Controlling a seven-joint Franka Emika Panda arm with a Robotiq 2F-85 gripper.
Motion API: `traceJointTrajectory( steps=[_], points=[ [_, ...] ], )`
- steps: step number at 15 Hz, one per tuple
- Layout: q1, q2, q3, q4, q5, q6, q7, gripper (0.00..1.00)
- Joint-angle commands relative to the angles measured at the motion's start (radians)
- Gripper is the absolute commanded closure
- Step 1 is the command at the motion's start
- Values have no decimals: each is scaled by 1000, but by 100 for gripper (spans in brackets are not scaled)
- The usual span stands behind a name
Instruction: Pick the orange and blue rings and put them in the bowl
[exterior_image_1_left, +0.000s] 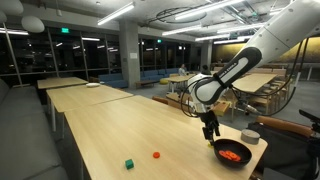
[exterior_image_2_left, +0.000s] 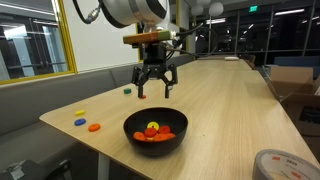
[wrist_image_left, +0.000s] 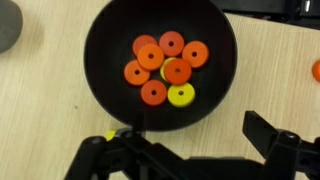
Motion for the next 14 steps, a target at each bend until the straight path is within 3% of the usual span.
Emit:
traceJointTrajectory(
  steps=[1,5,8,11,14],
  points=[
    [58,61,70,52,-69,119,44,0],
    [112,126,118,96,-131,307,101,0],
    [136,166,117,113,-169,463,161,0],
    [133,216,115,131,-123,597,157,0],
    [114,275,133,166,-40,657,102,0]
  ],
)
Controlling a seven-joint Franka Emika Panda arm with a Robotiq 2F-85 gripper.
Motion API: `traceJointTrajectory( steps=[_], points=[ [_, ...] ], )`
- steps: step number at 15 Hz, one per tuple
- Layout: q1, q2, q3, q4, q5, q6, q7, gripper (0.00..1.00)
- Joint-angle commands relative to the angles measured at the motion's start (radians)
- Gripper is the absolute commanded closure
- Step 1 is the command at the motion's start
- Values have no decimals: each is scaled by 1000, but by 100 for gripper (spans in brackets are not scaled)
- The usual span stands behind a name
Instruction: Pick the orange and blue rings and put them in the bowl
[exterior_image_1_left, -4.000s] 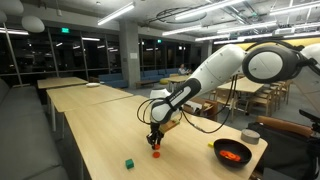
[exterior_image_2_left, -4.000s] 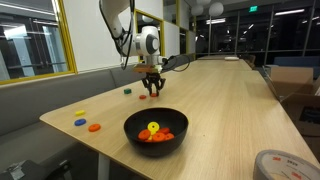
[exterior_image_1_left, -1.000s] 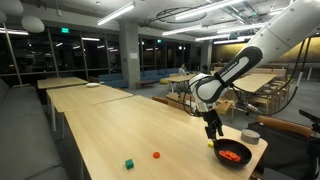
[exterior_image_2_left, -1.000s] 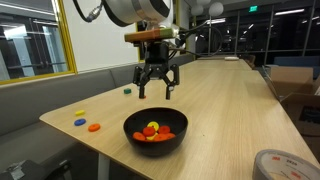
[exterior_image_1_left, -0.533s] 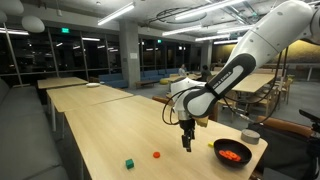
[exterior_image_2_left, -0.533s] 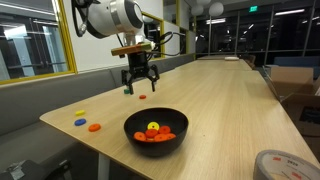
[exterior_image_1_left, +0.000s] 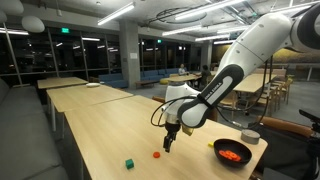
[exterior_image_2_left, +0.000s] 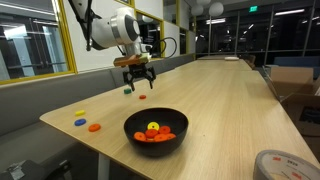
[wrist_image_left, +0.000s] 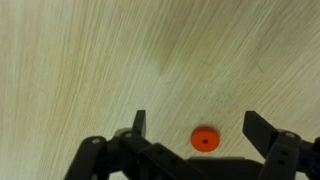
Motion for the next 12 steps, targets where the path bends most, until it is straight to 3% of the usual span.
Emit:
traceJointTrajectory(
  steps=[1,12],
  points=[
    [-20,82,19,71,95,48,-60,0],
    [-34,262,59,279,198,-38,-193,0]
  ],
)
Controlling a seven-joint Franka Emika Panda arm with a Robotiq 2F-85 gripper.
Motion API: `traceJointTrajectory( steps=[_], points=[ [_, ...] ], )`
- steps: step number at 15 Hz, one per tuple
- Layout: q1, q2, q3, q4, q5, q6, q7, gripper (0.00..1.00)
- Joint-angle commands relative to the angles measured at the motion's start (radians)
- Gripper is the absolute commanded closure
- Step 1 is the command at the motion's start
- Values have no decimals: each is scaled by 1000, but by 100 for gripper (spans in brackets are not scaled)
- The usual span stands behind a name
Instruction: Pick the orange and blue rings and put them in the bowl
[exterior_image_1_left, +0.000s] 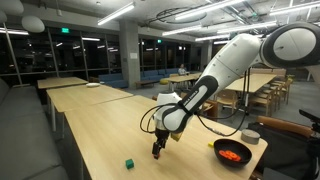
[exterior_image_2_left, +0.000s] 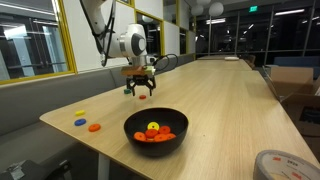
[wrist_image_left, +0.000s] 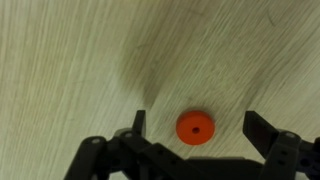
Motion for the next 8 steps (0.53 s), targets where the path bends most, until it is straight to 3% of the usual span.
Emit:
traceJointTrajectory(
  steps=[1,8],
  points=[
    [-15,46,22,82,28,-45,-42,0],
    [-15,78,23,125,27,-66,-47,0]
  ],
)
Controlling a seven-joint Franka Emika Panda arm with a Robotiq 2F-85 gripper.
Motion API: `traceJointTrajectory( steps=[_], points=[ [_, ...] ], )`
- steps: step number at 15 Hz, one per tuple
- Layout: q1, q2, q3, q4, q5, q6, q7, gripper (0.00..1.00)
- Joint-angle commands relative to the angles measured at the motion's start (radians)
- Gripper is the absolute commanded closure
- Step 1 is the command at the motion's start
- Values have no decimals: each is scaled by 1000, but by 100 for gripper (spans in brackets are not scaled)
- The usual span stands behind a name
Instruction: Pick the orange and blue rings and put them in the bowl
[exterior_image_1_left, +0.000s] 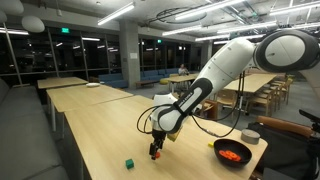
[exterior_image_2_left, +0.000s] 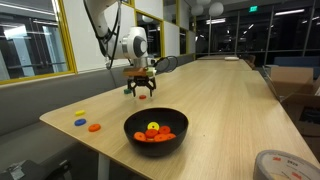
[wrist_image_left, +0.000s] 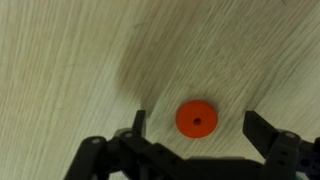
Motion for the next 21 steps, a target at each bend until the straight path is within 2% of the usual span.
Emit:
traceJointTrajectory(
  steps=[1,2,3,4,11,12,15,21],
  points=[
    [-15,22,17,49,27,-31,-33,0],
    [-15,25,17,52,26,-35,-33,0],
    [-13,27,15,56,23,-35,-33,25],
    [-11,29,13,58,20,-37,-33,25],
    [-3,28,3,76,7,-71,-32,80],
    [8,18,-14,80,-12,-114,-16,83],
    [40,-33,-84,68,-87,-246,62,81],
    [37,-158,-185,-13,-227,-466,237,81]
  ],
)
